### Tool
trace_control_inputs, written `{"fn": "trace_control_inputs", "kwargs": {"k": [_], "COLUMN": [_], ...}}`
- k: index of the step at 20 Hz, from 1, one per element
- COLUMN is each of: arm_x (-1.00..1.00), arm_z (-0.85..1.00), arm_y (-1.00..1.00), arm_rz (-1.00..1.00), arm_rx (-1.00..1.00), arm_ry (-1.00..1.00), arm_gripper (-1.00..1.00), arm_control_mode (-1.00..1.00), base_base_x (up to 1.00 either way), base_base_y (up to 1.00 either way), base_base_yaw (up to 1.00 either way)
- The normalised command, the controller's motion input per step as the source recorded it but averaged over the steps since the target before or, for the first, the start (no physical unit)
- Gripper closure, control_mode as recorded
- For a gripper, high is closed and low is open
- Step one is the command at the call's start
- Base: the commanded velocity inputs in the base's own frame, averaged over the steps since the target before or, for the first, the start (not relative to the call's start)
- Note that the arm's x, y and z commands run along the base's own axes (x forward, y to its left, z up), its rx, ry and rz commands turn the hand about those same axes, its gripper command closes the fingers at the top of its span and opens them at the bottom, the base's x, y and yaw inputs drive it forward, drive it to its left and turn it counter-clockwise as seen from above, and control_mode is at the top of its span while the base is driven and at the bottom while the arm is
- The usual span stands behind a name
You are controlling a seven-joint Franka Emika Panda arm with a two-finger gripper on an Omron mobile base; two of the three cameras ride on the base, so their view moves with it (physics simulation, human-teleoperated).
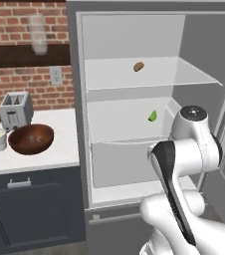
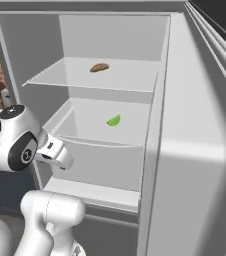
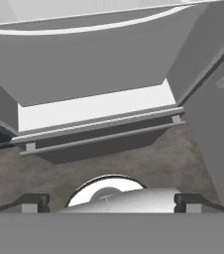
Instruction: Grab a lemon wedge from the fridge and one ice cube from the ice bowl, and put them in the glass of lemonade.
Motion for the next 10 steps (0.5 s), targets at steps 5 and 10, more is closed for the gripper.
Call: {"fn": "trace_control_inputs", "kwargs": {"k": [5,10], "arm_x": [0.0,0.31], "arm_z": [0.0,0.0], "arm_y": [0.0,-0.31], "arm_rz": [0.0,0.01], "arm_rx": [0.0,0.0], "arm_ry": [0.0,-0.04], "arm_gripper": [-1.0,-1.0], "arm_control_mode": [1.0,-1.0], "base_base_x": [0.31,0.06], "base_base_y": [-0.3,-0.06], "base_base_yaw": [0.04,0.01]}}
